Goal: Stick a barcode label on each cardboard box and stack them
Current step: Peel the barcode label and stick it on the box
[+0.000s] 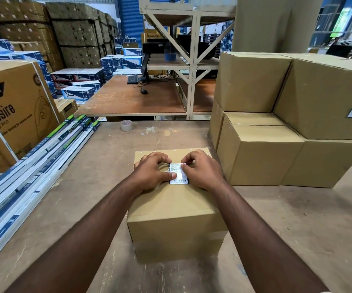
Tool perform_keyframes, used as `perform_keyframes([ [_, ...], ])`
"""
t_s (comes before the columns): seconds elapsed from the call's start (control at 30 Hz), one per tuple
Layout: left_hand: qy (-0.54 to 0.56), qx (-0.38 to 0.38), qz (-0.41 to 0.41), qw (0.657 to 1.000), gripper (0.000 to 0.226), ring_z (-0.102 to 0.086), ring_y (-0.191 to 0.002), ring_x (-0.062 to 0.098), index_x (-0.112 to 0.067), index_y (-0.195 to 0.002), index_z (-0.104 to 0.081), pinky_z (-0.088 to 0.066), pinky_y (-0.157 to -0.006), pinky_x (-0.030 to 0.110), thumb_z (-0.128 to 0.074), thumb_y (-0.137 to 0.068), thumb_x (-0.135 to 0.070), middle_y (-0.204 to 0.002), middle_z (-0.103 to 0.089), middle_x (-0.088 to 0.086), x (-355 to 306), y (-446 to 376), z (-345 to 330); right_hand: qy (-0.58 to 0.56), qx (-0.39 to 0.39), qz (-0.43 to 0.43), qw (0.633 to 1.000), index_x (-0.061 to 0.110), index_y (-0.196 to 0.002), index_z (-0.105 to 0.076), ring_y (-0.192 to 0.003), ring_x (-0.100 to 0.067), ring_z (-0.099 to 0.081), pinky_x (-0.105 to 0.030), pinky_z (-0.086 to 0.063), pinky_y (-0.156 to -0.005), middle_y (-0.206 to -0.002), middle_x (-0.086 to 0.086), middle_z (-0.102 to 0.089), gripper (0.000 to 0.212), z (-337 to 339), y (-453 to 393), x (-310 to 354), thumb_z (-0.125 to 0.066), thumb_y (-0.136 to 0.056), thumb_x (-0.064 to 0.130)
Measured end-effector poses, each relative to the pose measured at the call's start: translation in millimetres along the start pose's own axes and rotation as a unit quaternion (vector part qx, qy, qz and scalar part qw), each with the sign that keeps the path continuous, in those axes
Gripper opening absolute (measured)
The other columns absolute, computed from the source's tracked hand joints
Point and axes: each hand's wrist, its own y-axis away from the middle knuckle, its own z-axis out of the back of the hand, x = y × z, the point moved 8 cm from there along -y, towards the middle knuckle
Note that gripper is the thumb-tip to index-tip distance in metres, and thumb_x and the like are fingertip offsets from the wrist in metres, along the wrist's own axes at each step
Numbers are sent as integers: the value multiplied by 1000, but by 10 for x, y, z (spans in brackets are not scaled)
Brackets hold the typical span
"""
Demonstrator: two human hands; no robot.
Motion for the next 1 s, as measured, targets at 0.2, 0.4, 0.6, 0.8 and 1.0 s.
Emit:
perform_keyframes([
  [0.2,8,-8,-14,1000,40,-54,-128,9,-39,-103,-75,-38,-113,48,-68,-68,-58,-133,-59,-21,38,-19,4,-99,-12,-23,995,35,-89,-72,-78,0,-60,-27,-45,-71,-99,21,-68,7,10,-25,-109,-66,-93,34],
  [0.4,32,-41,-22,998,18,-61,-113,6,-45,-89,-73,-44,-107,45,-67,-74,-53,-109,-65,-31,5,32,37,-138,-46,-28,989,36,-112,-72,-76,-6,-63,-29,-48,-71,-91,18,-70,19,95,13,-113,-64,-95,37],
  [0.6,135,-44,-7,990,18,-72,-96,15,-36,-101,-79,-57,-94,43,-78,-84,-32,-100,-76,-14,30,73,39,-46,-3,2,999,33,-100,-76,-82,-3,-64,-30,-49,-71,-90,18,-73,17,8,28,-52,-66,-94,45],
  [0.8,228,-72,-14,971,13,-66,-83,4,-21,-100,-79,-51,-82,29,-68,-97,-28,-95,-79,-9,-56,142,85,-409,21,-54,911,16,-91,-74,-56,-6,-54,-28,-51,-51,-72,4,-65,4,9,6,-205,-78,-93,17],
  [1.0,187,-82,-22,979,20,-69,-92,1,-31,-104,-74,-52,-89,29,-59,-102,-18,-94,-78,-11,-23,134,84,-586,-115,-128,792,13,-94,-69,-49,-5,-44,-17,-35,-43,-68,5,-62,4,205,2,-518,-73,-95,14],
])
